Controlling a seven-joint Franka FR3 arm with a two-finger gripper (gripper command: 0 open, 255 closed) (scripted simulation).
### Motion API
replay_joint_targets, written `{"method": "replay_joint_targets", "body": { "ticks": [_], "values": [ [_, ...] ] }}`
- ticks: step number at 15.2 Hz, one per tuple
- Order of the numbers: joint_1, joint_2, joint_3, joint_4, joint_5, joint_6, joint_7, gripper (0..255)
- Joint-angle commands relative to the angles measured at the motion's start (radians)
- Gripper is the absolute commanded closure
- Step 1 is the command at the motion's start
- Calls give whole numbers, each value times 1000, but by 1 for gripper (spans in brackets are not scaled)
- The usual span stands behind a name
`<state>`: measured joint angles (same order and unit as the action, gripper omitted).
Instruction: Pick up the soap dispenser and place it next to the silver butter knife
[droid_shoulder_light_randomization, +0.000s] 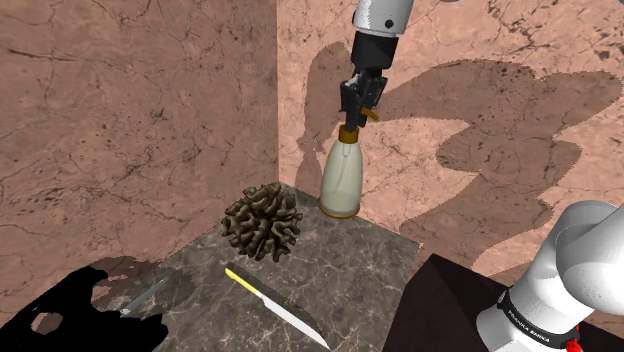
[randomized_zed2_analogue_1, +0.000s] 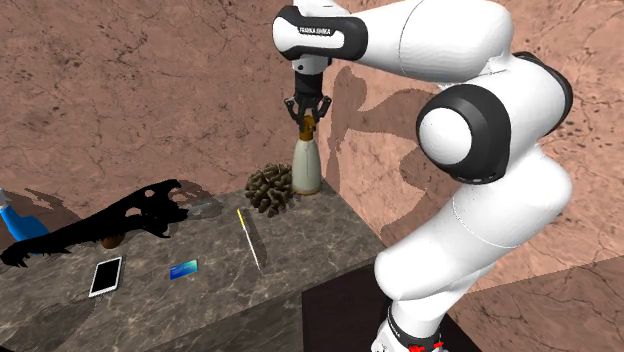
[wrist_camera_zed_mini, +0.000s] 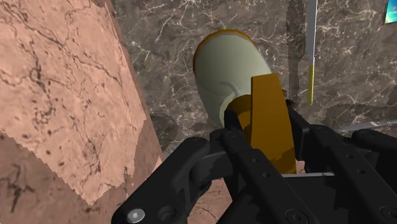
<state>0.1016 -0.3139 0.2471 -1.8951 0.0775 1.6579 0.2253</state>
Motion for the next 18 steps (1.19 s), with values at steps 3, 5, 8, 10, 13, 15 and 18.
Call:
{"method": "replay_joint_targets", "body": {
  "ticks": [3,5,8,10,13,15,18],
  "values": [
    [-2,12,-1,68,-3,-55,2,255],
    [-3,21,-1,104,-6,-83,4,255],
    [-4,36,-1,160,-9,-124,7,255],
    [-5,48,0,200,-11,-152,9,255],
    [-5,67,1,261,-15,-195,13,255],
    [-6,81,3,305,-18,-225,16,255],
    [-6,105,5,373,-24,-270,21,255]
  ]
}}
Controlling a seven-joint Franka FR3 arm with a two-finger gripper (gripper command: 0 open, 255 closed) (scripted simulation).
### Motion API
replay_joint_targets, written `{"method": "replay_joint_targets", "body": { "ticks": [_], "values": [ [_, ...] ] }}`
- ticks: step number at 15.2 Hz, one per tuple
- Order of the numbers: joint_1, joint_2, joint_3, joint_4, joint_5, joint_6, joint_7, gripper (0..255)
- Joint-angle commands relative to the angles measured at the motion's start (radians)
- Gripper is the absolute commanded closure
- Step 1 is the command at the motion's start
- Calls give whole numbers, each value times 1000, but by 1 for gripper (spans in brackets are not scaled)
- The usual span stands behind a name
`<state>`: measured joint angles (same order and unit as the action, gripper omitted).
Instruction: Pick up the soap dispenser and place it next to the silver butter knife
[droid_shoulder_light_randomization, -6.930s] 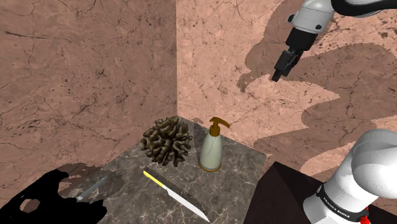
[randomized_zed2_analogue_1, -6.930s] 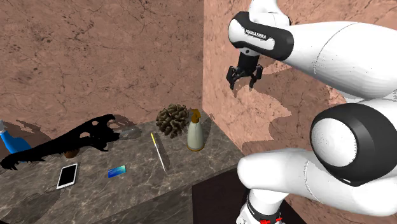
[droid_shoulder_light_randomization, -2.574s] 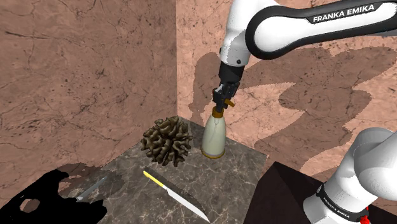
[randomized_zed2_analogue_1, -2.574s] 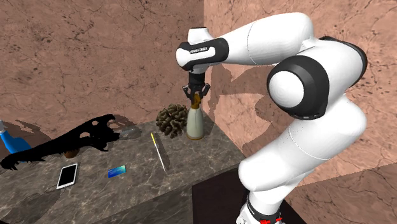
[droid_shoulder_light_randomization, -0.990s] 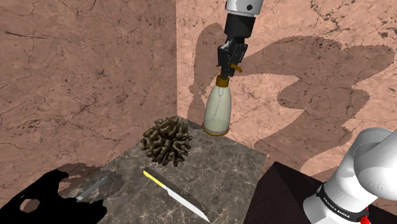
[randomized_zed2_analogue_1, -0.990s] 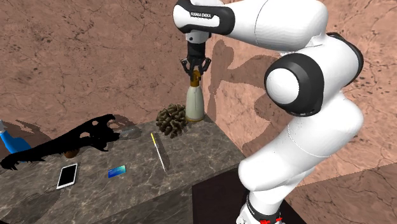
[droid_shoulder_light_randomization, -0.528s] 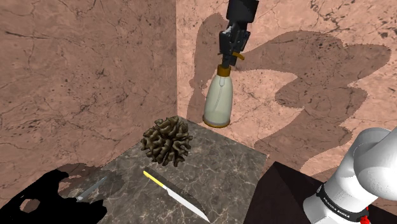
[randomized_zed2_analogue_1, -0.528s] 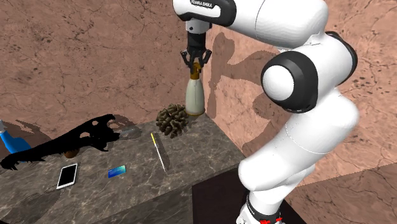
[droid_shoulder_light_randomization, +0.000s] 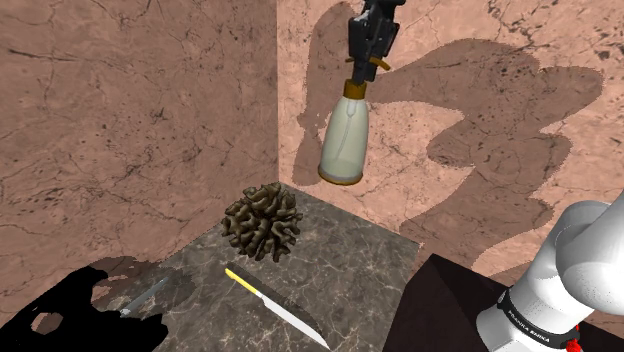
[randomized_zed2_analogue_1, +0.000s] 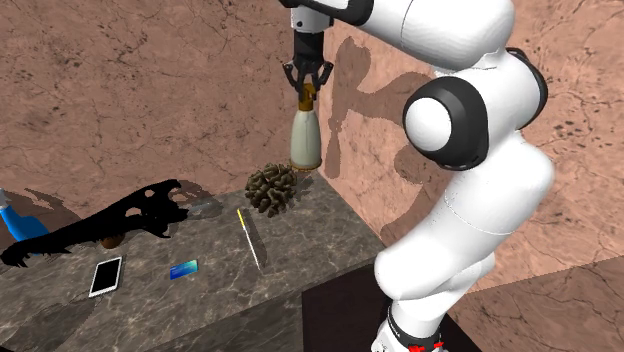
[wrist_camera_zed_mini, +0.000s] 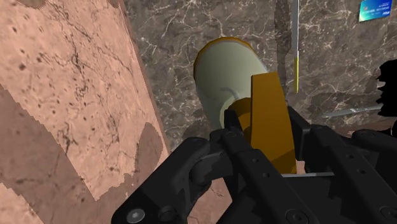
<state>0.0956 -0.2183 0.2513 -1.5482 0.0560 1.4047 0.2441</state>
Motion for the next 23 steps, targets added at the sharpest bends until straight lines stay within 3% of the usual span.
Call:
{"method": "replay_joint_targets", "body": {
  "ticks": [1,5,14,23],
  "values": [
    [0,18,2,50,-4,-32,4,255],
    [1,57,8,151,-13,-95,12,255],
    [70,180,113,93,-53,82,176,255],
    [167,396,189,164,-154,205,340,255]
  ]
}}
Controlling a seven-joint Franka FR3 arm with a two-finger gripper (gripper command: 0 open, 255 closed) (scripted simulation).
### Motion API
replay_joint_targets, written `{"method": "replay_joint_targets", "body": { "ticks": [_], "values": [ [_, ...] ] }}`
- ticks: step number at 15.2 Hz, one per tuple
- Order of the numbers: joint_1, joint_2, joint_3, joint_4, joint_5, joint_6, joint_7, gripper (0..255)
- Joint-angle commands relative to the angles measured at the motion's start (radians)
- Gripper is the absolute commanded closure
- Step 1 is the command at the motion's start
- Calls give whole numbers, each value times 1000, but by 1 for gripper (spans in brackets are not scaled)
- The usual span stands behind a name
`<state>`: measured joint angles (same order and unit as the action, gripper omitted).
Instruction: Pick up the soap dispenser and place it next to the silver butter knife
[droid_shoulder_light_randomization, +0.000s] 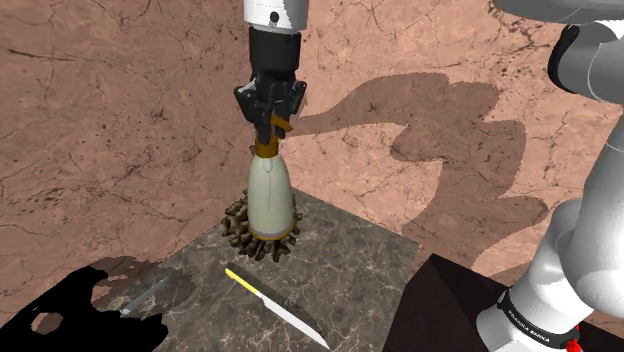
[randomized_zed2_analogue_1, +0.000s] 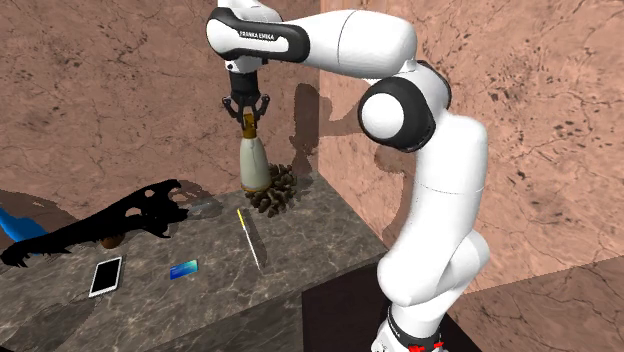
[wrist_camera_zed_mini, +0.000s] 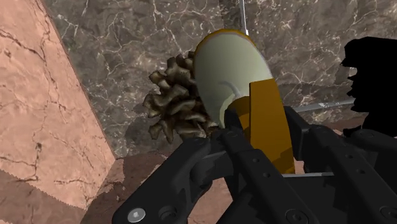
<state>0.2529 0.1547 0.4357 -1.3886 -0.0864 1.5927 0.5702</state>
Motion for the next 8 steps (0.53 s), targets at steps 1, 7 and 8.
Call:
{"method": "replay_joint_targets", "body": {
  "ticks": [1,7,8],
  "values": [
    [23,52,9,21,-26,26,32,255],
    [123,248,21,166,-117,56,124,255],
    [142,284,20,199,-132,57,137,255]
  ]
}}
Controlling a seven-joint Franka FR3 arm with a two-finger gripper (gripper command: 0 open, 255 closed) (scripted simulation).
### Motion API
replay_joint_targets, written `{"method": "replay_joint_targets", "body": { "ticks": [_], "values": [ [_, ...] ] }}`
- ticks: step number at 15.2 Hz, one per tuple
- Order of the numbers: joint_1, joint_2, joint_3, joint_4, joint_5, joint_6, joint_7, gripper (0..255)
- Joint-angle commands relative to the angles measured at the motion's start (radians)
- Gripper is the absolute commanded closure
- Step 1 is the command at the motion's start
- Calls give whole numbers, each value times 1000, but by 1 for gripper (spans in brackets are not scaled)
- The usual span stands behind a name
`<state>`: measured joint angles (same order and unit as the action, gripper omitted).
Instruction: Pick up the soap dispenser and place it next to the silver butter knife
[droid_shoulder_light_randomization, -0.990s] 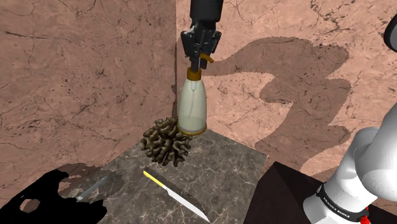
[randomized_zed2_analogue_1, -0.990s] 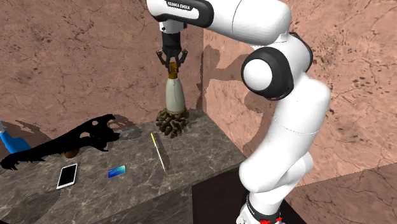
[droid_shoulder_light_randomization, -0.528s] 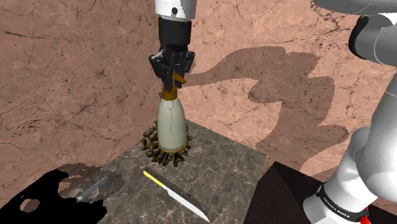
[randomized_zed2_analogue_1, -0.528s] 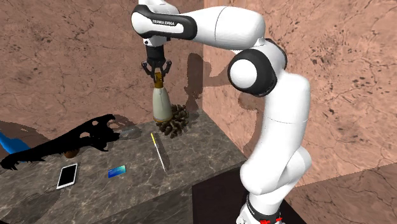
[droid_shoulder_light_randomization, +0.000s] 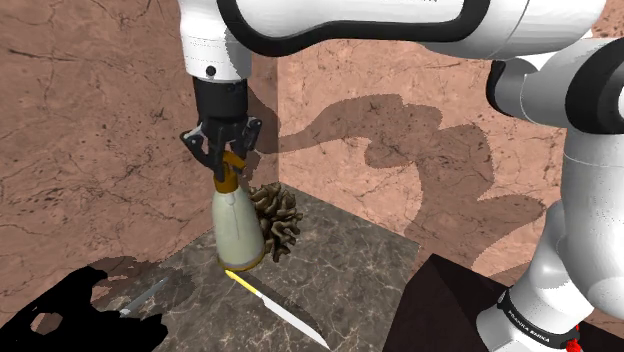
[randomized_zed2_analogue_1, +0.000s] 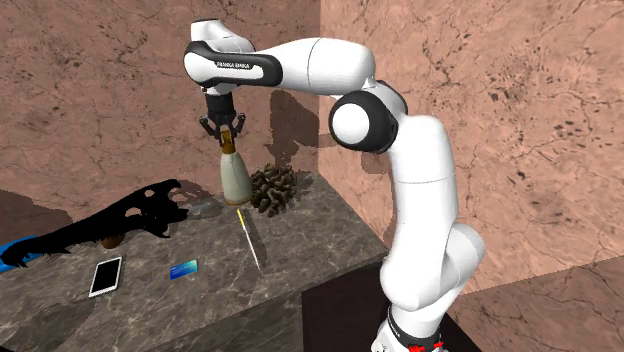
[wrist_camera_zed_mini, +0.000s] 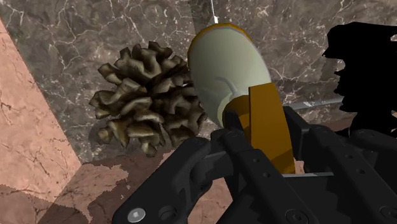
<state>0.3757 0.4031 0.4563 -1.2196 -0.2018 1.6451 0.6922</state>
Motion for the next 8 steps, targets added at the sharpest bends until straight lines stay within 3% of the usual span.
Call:
{"method": "replay_joint_targets", "body": {
  "ticks": [1,6,8],
  "values": [
    [40,73,-2,66,-31,3,27,255],
    [154,282,-25,310,-99,-36,64,255],
    [143,269,-24,260,-95,0,68,255]
  ]
}}
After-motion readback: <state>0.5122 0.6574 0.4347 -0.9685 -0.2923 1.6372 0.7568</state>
